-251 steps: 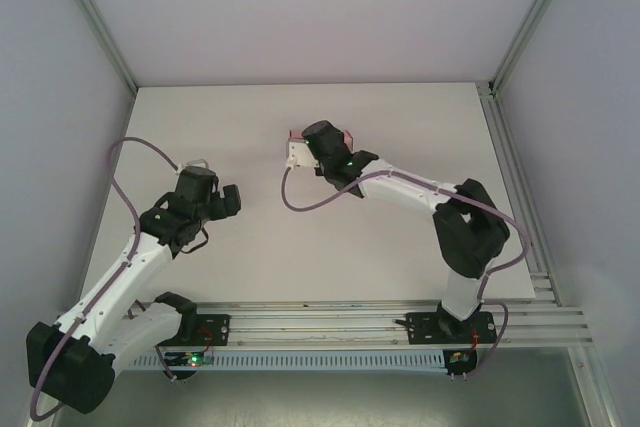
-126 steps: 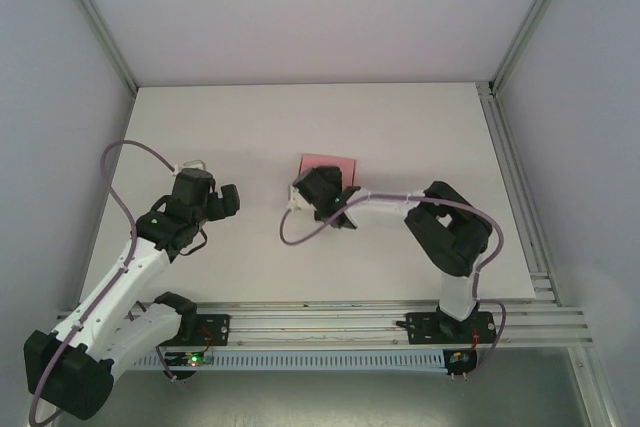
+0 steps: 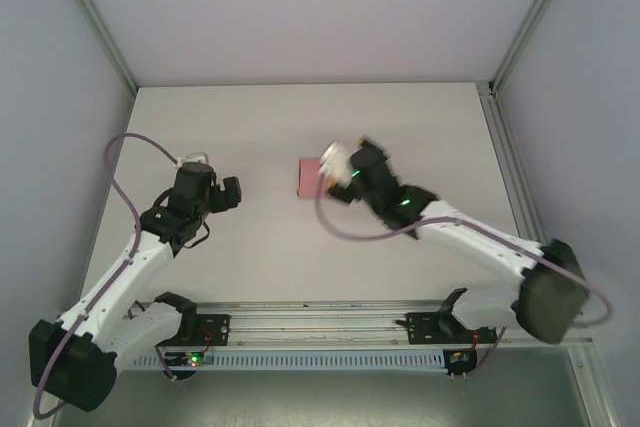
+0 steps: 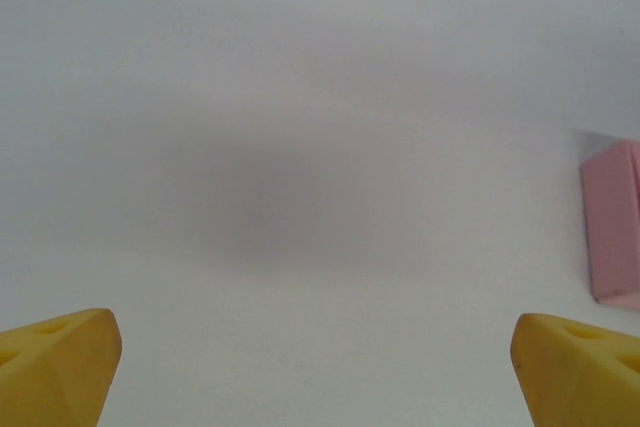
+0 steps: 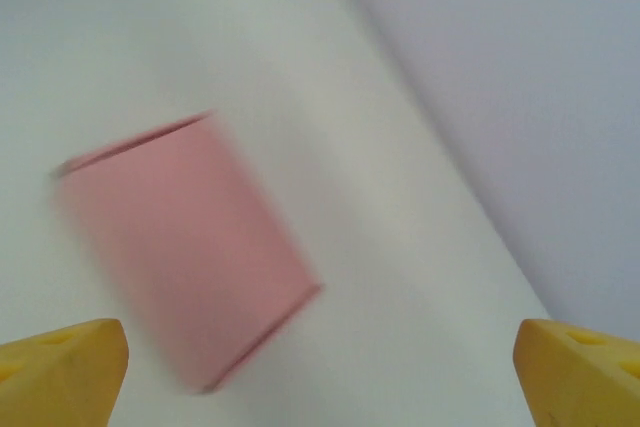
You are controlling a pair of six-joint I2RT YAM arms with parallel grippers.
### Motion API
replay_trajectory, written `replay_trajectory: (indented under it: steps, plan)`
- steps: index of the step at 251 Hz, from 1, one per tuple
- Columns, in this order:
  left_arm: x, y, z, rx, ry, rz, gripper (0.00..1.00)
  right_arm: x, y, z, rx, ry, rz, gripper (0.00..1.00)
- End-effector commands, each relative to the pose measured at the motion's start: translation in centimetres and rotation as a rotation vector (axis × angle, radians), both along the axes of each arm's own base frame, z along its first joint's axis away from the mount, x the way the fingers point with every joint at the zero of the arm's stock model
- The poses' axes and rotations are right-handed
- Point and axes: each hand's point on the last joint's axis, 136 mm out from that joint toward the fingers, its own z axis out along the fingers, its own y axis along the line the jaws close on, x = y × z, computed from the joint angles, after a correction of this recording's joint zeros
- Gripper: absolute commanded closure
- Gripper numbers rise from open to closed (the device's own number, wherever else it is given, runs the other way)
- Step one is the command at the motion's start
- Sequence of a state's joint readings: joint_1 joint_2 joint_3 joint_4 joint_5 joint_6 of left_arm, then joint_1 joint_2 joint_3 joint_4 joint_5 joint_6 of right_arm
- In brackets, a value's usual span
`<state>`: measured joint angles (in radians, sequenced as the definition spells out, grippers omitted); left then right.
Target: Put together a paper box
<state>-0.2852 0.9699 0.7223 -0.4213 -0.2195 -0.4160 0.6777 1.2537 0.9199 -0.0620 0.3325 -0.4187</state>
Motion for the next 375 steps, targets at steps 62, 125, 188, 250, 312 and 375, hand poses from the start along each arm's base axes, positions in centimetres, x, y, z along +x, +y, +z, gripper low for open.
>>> replay_trajectory:
  steps: [62,125,188,250,312,375]
  plan:
    - [7.9,6.4,-0.1,0.234,-0.407,0.111,0.00,1.8,-19.5,-3.7,0.553,-0.159,-0.661,0.02]
    - [8.9,5.3,-3.6,0.220,-0.371,-0.056,0.00,1.3,-19.5,-7.9,0.494,-0.251,-0.547,0.02]
    - [9.6,4.8,-7.4,0.160,-0.382,-0.114,0.00,3.1,-20.3,-10.9,0.523,-0.206,-0.548,0.02]
    - [9.8,5.8,-7.7,0.116,-0.363,-0.084,0.00,4.5,-21.5,-12.0,0.573,-0.132,-0.569,0.02]
    - [9.9,5.8,-7.7,0.122,-0.359,-0.085,0.00,4.5,-21.3,-11.8,0.575,-0.139,-0.557,0.02]
    - [9.9,5.8,-7.7,0.123,-0.360,-0.086,0.00,4.5,-21.2,-11.7,0.573,-0.141,-0.551,0.02]
